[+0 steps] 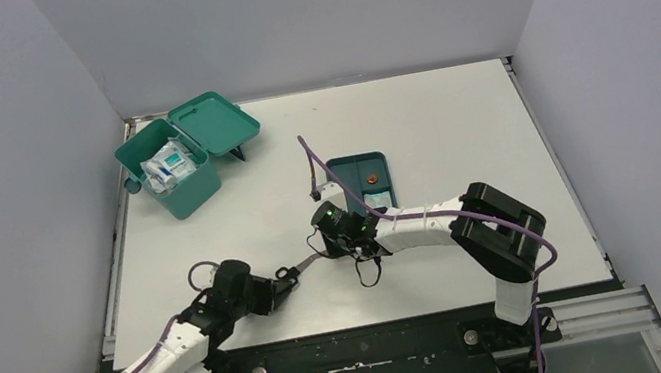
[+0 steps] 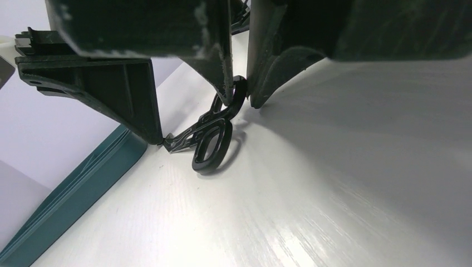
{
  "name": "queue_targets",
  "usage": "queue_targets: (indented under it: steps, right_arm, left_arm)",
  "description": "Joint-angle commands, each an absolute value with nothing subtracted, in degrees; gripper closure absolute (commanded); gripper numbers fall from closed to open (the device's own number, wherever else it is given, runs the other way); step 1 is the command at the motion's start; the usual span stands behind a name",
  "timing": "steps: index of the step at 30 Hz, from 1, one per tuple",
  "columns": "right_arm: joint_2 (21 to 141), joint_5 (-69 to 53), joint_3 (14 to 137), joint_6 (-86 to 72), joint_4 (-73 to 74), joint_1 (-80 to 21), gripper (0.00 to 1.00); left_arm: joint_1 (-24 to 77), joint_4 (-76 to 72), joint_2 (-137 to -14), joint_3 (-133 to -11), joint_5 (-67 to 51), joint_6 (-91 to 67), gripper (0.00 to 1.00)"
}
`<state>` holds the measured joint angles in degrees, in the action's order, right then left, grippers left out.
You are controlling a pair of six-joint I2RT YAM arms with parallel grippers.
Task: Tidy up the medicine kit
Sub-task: Pick up the scissors from the center of the board.
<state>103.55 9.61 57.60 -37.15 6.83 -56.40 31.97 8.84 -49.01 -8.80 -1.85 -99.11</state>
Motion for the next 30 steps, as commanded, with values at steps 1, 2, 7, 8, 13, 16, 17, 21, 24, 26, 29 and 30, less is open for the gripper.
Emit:
queue_targets:
  steps: [1,2,7,8,13,16,17,21,24,26,29,30]
  right_arm:
    - [102.47,7.18,56.12,-37.55,9.05,-57.9,0.91]
    - [102.28,7.13,56.29,-37.53,9.1,-58.03,0.91]
    - [99.34,6.53,57.14,-37.53,10.11,-58.32,0.85]
    - [98.34,6.57,57.23,-37.57,10.41,-58.39,0.83]
    - [91.13,6.73,57.9,-36.57,11.97,-57.98,0.71]
    - [85.45,4.59,56.07,-34.17,9.8,-57.3,0.62]
    - [83.72,3.06,54.9,-33.13,7.98,-56.64,0.6]
    - [77.49,0.61,51.04,-32.78,5.72,-53.45,0.59]
    - [72.87,-1.87,48.98,-32.87,5.41,-50.45,0.57]
    - [70.77,-4.35,48.47,-31.47,5.2,-48.67,0.52]
    - [68.87,-6.92,48.64,-29.12,5.73,-46.99,0.43]
    - [68.48,-7.9,48.75,-28.43,5.71,-46.65,0.41]
  left_arm:
    - [32.15,8.1,-46.92,-8.14,2.24,-100.81,0.94]
    - [32.19,8.45,-46.44,-8.23,2.77,-100.73,0.97]
    - [32.14,11.08,-43.79,-9.77,5.37,-98.79,1.0]
    - [32.12,11.5,-43.29,-10.16,5.79,-98.28,1.0]
    - [32.16,12.5,-41.51,-11.87,7.55,-94.84,1.0]
    - [32.08,12.1,-41.53,-13.3,8.63,-90.9,1.0]
    - [32.1,11.52,-41.57,-13.47,8.76,-89.82,1.0]
    - [32.07,8.5,-41.66,-14.52,7.99,-84.03,1.0]
    - [32.08,8.95,-40.92,-16.49,7.91,-78.92,1.0]
    - [32.09,9.46,-40.18,-17.73,7.81,-75.88,1.0]
    - [32.08,9.49,-39.27,-19.4,7.08,-71.38,1.0]
    - [32.06,9.21,-39.14,-19.9,6.35,-69.93,1.0]
